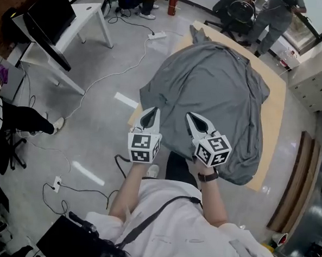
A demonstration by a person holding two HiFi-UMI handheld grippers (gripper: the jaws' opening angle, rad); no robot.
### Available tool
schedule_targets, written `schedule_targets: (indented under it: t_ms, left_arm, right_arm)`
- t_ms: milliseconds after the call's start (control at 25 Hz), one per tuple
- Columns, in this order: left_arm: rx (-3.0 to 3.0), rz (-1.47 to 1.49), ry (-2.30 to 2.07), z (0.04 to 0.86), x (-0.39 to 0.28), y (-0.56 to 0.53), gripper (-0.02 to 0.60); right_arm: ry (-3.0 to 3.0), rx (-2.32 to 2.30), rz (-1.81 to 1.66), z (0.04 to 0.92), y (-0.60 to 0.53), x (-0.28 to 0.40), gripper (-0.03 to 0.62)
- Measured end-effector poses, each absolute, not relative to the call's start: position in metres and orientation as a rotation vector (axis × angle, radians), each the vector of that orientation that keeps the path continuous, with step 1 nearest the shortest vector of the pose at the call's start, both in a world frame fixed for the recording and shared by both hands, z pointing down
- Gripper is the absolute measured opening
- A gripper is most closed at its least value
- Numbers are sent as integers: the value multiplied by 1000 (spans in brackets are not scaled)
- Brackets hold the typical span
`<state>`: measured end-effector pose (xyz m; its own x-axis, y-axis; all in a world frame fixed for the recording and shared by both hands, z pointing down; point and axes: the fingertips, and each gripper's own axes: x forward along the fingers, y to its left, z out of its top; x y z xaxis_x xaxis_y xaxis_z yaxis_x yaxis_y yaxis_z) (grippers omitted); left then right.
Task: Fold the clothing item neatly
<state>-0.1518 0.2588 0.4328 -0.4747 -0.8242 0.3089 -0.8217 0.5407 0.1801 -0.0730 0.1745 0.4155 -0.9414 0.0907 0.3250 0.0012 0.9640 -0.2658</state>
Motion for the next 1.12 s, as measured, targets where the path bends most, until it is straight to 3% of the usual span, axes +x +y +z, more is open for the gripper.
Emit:
schedule_targets:
  t_ms: [320,360,400,640,960,1120]
  left_arm:
    - [1033,159,-2181,584,-210,244,5]
    - [1028,161,-2135,602,-210,237,65]
    - [1021,165,-2095,618,-210,229,80]
    - [978,270,-1975,692,-215,194,83]
    - [901,400,-1955,733,-229,184,83]
    - [926,378,-1968,735,-229,185,53]
  right_arm:
    - [-2624,-232,438,474,123,-127,6]
    - [-2610,-243,441,480,117,-132,6]
    - [-2595,-250,447,487,111,-135,6]
    - [-2510,-271,476,520,90,-141,6]
    - [-2459,-252,495,543,73,-131,6]
    - [-2489,-234,488,536,73,-124,6]
